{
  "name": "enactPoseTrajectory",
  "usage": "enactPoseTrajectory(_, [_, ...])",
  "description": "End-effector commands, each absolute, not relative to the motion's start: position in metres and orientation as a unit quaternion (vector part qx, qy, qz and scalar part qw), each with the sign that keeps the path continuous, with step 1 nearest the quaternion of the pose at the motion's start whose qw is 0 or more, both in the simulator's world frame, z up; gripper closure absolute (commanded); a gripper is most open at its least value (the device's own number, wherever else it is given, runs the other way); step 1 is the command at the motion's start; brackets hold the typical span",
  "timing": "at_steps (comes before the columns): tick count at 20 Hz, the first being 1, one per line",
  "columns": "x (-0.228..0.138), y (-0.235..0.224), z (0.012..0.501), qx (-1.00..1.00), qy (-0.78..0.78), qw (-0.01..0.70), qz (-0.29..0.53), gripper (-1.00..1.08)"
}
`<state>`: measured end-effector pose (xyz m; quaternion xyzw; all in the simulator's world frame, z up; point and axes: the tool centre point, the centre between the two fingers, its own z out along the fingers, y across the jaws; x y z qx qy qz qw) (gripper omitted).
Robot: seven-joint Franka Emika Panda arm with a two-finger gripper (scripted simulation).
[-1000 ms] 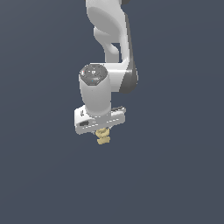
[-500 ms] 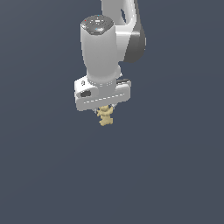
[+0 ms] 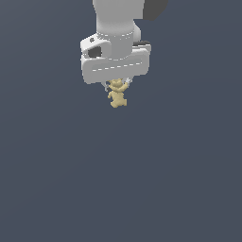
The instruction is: Pick up the object and move it to a goal position.
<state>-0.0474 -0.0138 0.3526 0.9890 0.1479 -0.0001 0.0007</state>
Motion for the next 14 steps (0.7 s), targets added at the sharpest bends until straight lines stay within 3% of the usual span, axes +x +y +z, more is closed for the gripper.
enactPoseTrajectory(1, [-0.061,-0.009,0.38,0.989,0.148,0.001,0.0,1.08])
enactPoseTrajectory(14, [-0.111,0.008,0.489,0.989,0.148,0.0,0.0,1.08])
